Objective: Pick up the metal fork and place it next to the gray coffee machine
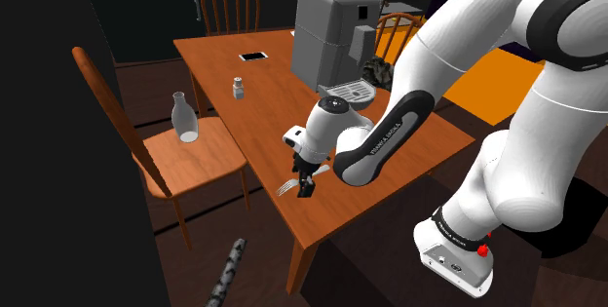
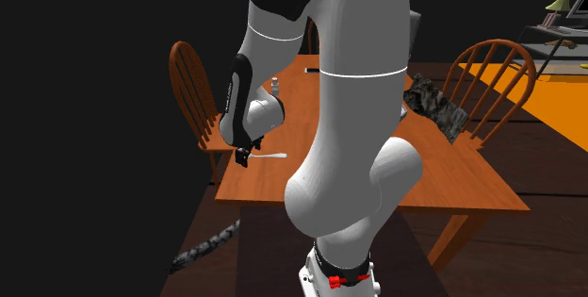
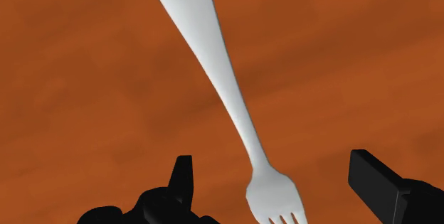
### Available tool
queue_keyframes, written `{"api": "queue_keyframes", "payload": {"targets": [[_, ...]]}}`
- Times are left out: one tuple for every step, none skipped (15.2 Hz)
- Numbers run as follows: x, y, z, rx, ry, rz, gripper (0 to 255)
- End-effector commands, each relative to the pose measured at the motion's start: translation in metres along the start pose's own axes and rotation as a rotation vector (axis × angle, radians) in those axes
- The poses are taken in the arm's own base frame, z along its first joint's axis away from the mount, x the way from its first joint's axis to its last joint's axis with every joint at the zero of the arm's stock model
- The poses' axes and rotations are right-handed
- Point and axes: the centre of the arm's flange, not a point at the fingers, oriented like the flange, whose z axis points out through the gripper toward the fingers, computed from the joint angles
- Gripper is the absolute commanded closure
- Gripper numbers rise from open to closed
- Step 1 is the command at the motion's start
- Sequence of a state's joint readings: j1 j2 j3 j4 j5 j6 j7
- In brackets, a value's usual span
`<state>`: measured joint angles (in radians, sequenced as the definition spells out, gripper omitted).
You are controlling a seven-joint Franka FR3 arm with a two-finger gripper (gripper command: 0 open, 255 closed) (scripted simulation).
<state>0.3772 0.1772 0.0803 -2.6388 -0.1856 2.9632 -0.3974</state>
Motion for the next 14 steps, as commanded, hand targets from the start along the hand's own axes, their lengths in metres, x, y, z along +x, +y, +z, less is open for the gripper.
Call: {"api": "queue_keyframes", "payload": {"targets": [[0.0,0.0003,0.0007,0.0,0.0,0.0,0],[0.0,0.0003,0.0007,0.0,0.0,0.0,0],[0.0,0.0003,0.0007,0.0,0.0,0.0,0],[0.0,0.0003,0.0007,0.0,0.0,0.0,0],[0.0,0.0003,0.0007,0.0,0.0,0.0,0],[0.0,0.0003,0.0007,0.0,0.0,0.0,255],[0.0,0.0003,0.0007,0.0,0.0,0.0,255],[0.0,0.0003,0.0007,0.0,0.0,0.0,255],[0.0,0.0003,0.0006,0.0,0.0,0.0,255],[-0.0001,0.0004,0.0006,0.0,0.0,0.0,255],[-0.0002,0.0004,0.0006,0.0,0.0,0.0,255],[-0.0002,0.0004,0.0006,0.0,0.0,0.0,255],[-0.0002,0.0004,0.0006,0.0,0.0,0.0,255],[-0.0002,0.0003,0.0006,0.0,0.0,0.0,255]]}}
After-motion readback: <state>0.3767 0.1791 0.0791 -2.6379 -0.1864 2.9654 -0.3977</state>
